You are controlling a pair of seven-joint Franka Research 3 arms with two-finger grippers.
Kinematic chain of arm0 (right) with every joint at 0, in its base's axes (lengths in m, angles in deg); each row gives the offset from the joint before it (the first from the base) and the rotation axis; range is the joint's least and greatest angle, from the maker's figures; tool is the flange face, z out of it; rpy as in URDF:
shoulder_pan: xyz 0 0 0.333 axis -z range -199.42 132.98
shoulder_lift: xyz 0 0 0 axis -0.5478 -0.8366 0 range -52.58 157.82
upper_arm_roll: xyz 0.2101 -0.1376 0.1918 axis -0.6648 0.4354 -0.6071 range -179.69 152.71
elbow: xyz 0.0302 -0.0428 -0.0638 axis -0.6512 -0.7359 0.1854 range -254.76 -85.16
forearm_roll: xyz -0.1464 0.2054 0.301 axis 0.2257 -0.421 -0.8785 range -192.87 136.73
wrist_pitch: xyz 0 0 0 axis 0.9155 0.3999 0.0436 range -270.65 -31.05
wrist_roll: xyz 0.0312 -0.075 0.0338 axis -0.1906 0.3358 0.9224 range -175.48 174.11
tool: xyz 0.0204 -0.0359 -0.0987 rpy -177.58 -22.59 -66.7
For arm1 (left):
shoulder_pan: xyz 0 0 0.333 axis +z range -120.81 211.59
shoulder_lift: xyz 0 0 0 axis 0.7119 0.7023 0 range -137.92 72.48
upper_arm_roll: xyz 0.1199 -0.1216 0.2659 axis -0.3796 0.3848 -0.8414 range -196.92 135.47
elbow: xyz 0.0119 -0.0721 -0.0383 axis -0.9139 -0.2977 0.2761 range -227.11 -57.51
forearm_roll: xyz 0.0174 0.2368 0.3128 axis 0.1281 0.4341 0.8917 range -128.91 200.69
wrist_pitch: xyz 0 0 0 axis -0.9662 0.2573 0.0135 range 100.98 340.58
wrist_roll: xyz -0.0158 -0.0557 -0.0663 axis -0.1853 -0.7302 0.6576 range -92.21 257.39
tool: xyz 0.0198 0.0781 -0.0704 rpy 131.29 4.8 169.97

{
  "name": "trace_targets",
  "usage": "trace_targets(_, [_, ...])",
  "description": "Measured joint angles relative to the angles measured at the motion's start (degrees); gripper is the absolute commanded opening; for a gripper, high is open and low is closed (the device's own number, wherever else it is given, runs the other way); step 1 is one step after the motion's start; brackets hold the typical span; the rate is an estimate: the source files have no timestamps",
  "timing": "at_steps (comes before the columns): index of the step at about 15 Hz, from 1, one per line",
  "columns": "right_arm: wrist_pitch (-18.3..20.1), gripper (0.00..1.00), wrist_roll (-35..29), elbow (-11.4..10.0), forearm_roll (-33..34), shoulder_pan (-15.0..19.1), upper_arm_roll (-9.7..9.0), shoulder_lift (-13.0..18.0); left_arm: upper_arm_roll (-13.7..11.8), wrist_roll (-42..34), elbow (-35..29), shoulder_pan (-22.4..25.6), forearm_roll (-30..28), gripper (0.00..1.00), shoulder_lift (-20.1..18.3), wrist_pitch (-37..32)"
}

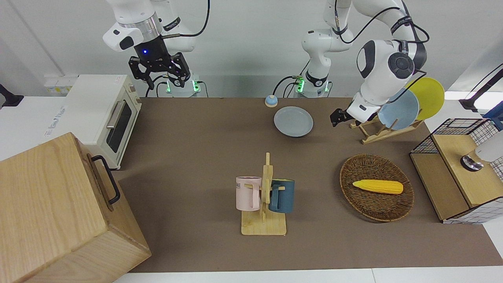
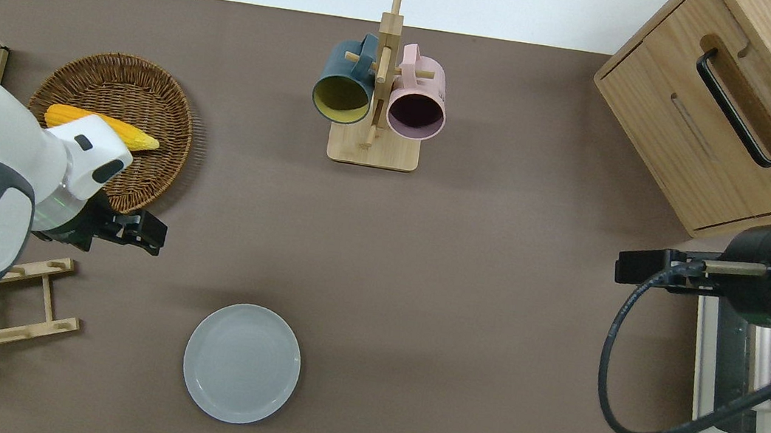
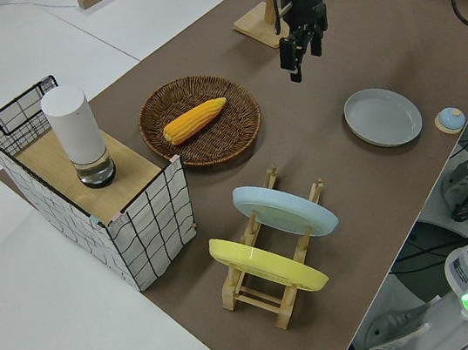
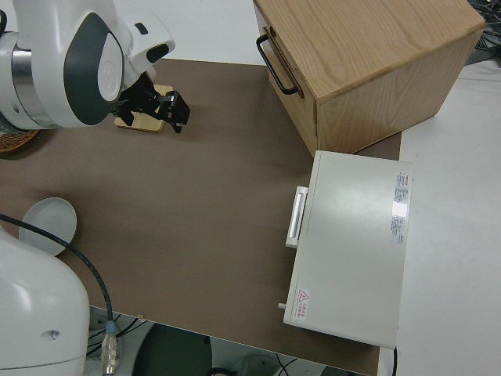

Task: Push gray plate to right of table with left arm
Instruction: 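Move the left gripper down beside the gray plate's edge nearest the basket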

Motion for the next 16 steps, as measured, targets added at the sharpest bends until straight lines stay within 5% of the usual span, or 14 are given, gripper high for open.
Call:
trace_targets(11, [0.00,0.996,0.00,0.00,0.00,0.00,0.00,0.00,0.67,-6.48,-26.20,-0.02,-6.98,0.98,-6.91,16.39])
trace_targets(16, [0.00,0.996,0.00,0.00,0.00,0.00,0.00,0.00,3.53,-6.71,-32.05,-0.24,-9.39,0.98,-10.01,18.41])
